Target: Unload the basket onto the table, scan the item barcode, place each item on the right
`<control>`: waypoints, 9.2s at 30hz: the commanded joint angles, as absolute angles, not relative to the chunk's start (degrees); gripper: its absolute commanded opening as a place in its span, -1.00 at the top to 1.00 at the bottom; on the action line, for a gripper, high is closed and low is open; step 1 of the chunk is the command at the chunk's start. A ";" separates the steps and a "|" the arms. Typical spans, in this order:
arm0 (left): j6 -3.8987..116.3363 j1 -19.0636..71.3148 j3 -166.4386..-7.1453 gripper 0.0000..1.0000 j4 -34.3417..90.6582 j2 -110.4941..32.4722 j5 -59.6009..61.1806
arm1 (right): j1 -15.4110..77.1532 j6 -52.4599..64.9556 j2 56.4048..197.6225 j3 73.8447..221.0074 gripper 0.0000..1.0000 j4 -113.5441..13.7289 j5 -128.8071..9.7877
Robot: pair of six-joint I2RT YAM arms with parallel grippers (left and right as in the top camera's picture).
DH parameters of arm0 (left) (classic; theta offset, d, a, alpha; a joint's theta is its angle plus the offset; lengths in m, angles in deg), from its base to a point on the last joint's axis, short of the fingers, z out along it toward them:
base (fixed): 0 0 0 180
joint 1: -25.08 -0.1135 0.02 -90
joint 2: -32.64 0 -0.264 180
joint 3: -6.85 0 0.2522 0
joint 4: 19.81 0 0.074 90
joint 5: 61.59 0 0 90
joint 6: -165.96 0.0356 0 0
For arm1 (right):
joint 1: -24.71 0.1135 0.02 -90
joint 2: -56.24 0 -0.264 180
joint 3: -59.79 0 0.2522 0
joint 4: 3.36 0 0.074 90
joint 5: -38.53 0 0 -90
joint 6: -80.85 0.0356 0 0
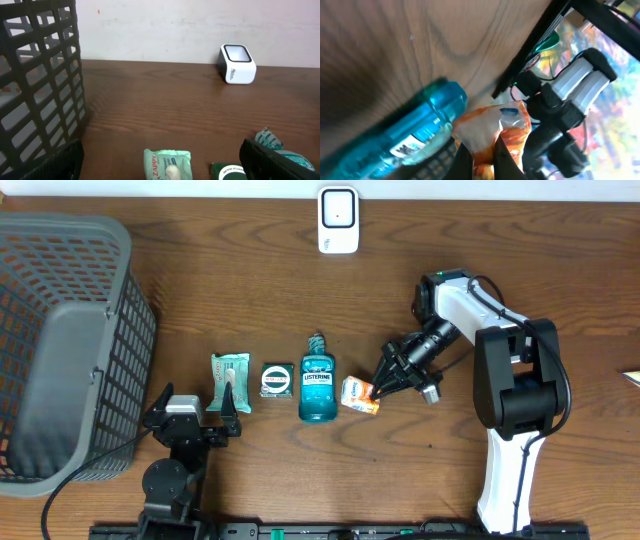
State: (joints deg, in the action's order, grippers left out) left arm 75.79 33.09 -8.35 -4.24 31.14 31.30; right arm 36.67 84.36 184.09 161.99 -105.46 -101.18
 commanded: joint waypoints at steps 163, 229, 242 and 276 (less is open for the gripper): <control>75.94 32.87 -7.17 -0.95 -2.21 31.23 31.80 | 1.20 34.47 179.77 175.74 0.98 -66.51 -6.45; 75.94 32.87 -7.17 -0.95 -2.21 31.23 31.80 | 72.15 25.11 184.64 176.83 -0.98 -79.18 -39.22; 75.92 32.87 -7.17 -0.96 -2.21 31.23 31.80 | 73.46 27.69 189.67 176.81 -0.70 -82.75 -35.94; 75.94 32.87 -7.17 -0.95 -2.21 31.23 31.83 | 70.55 6.62 190.45 176.62 0.40 -87.38 -47.54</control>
State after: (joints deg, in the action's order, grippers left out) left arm 75.79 33.09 -8.35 -4.24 31.12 31.28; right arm 71.25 9.53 187.02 178.17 -88.19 -41.99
